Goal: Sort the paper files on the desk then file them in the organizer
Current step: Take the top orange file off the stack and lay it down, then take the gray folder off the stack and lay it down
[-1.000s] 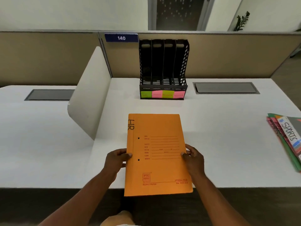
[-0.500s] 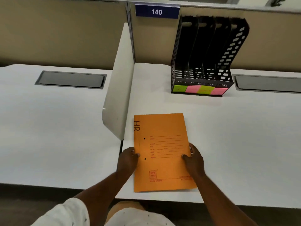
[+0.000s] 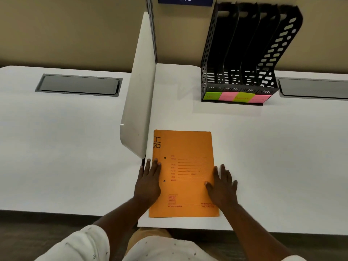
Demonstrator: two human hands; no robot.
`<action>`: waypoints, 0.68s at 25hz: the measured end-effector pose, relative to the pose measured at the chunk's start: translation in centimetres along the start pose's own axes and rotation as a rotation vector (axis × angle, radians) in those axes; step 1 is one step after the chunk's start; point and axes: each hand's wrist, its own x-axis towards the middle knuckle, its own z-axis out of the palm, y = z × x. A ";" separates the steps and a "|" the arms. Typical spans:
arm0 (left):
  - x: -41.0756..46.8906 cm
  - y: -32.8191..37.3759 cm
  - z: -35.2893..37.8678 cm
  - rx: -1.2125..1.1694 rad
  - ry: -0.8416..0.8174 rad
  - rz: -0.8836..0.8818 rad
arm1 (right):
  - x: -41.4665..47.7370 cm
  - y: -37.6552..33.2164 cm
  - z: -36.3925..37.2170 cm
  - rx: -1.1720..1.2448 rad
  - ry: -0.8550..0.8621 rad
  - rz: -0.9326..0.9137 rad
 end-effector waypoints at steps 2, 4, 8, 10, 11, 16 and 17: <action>-0.1 0.4 0.1 -0.009 0.013 0.002 | -0.2 0.7 -0.2 0.009 0.004 -0.026; -0.3 1.4 -0.1 0.005 0.033 -0.009 | -0.9 1.7 -0.4 0.031 0.045 -0.050; -0.7 6.6 -0.2 0.050 0.045 0.024 | -3.1 5.6 -0.5 0.078 0.111 -0.118; -1.1 10.0 0.4 0.084 0.063 0.049 | -4.2 8.4 -0.8 0.084 0.133 -0.154; -1.5 11.6 0.7 0.091 0.064 0.053 | -4.7 9.8 -0.9 0.090 0.138 -0.173; -5.0 22.6 3.3 0.115 0.097 0.060 | -7.7 20.6 -1.9 0.121 0.205 -0.217; -5.6 24.9 3.8 0.105 0.098 0.069 | -8.4 23.0 -2.1 0.118 0.210 -0.216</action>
